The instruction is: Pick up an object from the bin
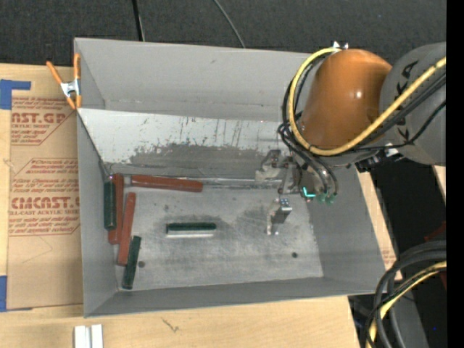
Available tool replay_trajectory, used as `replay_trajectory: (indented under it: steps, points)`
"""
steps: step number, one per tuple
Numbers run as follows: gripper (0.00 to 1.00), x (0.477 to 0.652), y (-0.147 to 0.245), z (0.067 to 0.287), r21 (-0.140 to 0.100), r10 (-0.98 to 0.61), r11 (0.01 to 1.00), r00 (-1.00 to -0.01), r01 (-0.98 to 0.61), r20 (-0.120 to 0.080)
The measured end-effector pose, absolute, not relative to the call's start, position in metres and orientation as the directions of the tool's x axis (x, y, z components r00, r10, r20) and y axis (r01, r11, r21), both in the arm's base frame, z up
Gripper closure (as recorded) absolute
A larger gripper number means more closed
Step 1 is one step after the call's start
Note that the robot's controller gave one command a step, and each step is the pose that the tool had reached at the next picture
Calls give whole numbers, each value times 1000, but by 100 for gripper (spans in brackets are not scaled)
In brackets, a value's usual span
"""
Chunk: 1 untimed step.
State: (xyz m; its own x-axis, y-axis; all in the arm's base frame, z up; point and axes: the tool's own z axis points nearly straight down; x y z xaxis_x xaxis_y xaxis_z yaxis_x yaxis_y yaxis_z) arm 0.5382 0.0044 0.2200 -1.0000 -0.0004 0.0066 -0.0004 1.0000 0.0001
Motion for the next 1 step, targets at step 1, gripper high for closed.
replay_trajectory:
  steps: [1]
  points:
    - [0, 540, 4, 225, 0, 0, 1000, -1000, 0, -2]
